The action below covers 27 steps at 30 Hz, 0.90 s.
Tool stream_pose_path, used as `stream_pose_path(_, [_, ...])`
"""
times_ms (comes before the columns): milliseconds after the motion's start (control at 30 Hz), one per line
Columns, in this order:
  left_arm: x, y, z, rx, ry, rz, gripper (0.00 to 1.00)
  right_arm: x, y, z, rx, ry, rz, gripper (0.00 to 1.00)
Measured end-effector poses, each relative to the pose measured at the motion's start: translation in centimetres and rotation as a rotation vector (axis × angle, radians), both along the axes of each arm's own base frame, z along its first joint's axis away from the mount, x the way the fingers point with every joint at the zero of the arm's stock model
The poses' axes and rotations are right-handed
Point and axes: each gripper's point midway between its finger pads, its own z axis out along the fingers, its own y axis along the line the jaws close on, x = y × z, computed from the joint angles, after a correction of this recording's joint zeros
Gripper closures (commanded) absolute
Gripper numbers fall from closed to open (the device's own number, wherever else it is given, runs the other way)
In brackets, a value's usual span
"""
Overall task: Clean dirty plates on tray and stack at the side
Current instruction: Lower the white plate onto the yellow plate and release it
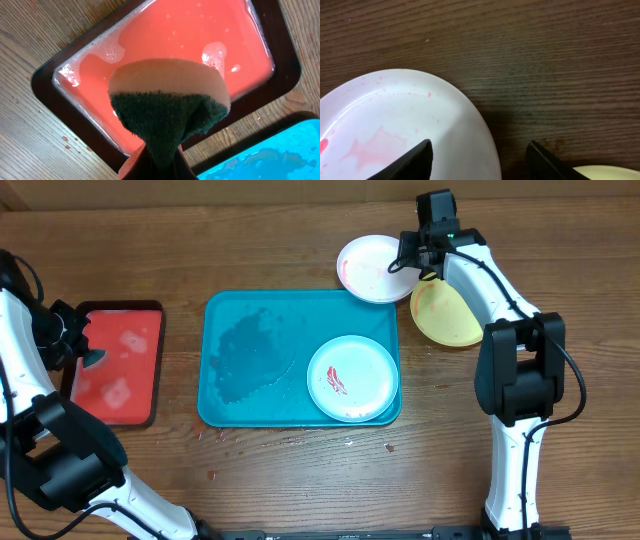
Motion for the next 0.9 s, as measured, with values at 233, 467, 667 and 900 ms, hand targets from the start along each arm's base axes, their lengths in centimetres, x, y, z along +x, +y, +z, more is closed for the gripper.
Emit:
stream_pose_path(233, [-0.1, 0.0, 0.0, -0.002, 0.002, 0.000, 0.96, -0.6, 0.1, -2.3, 0.001, 0.052, 0.006, 0.39])
stream_pose_path(467, [-0.1, 0.0, 0.0, -0.002, 0.002, 0.000, 0.96, -0.9, 0.1, -4.0, 0.001, 0.085, 0.010, 0.46])
stream_pose_path(667, [-0.1, 0.0, 0.0, -0.002, 0.003, 0.000, 0.96, -1.2, 0.5, -4.5, 0.012, 0.102, 0.020, 0.79])
stream_pose_path(900, [-0.1, -0.1, 0.0, -0.002, 0.003, 0.000, 0.96, -0.8, 1.6, -2.4, 0.052, 0.101, 0.008, 0.96])
